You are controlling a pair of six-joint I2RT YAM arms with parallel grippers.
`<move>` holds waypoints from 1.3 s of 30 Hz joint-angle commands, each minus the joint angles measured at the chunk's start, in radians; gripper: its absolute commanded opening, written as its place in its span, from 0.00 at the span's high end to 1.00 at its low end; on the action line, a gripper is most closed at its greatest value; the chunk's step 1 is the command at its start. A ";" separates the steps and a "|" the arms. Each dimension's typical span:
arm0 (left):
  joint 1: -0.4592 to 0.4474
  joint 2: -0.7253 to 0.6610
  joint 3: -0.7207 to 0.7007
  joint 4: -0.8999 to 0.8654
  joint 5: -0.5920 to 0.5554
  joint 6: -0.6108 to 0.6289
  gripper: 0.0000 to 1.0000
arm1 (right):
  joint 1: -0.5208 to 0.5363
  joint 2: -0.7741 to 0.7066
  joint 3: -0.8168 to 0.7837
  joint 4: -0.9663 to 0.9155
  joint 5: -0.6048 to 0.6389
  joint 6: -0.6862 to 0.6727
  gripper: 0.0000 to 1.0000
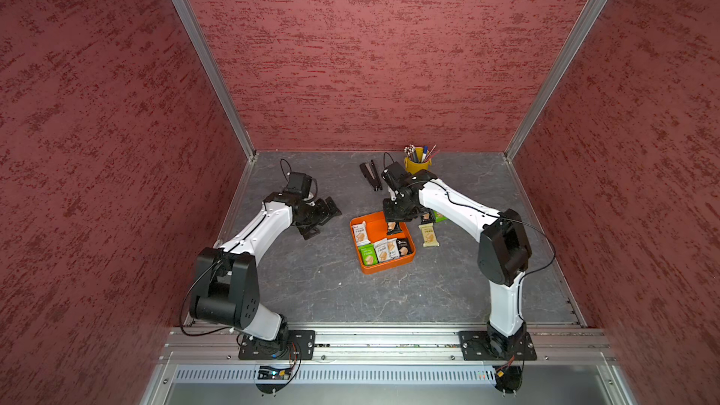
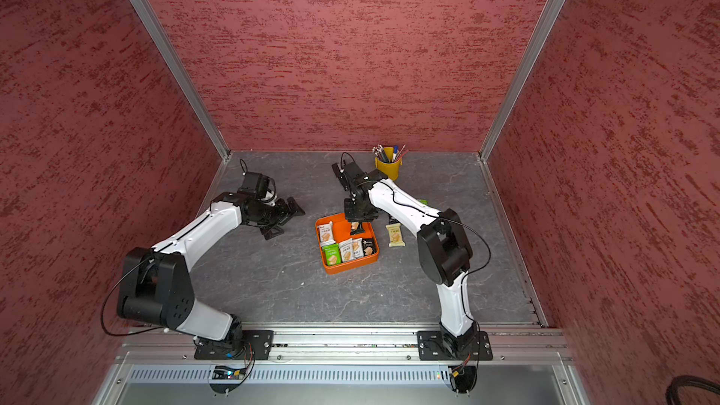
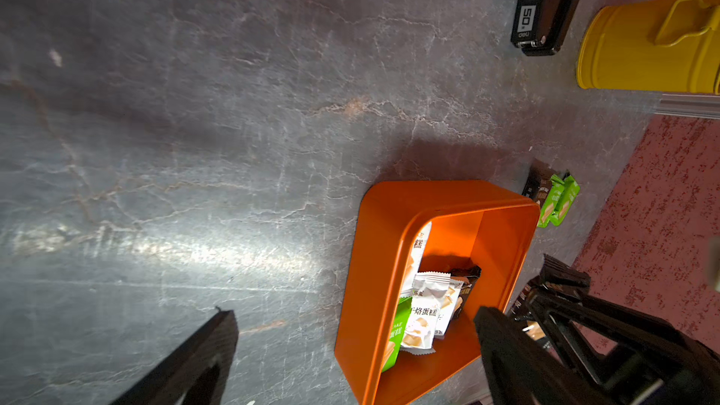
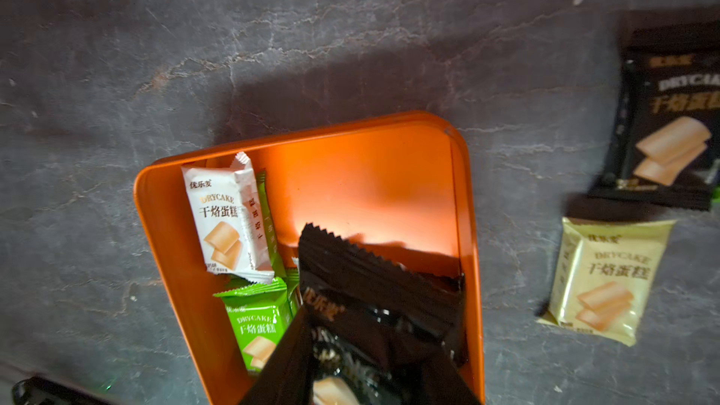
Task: Take the cookies out of the storage box
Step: Place the cookie at the center of the board.
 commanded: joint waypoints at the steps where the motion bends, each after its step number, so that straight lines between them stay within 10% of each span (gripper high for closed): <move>1: -0.030 0.024 0.048 0.015 -0.022 -0.017 0.00 | -0.030 -0.055 -0.051 0.062 -0.060 -0.011 0.64; 39: -0.230 0.126 0.243 -0.103 -0.155 -0.083 0.00 | -0.567 -0.276 -0.538 0.254 -0.290 -0.175 0.72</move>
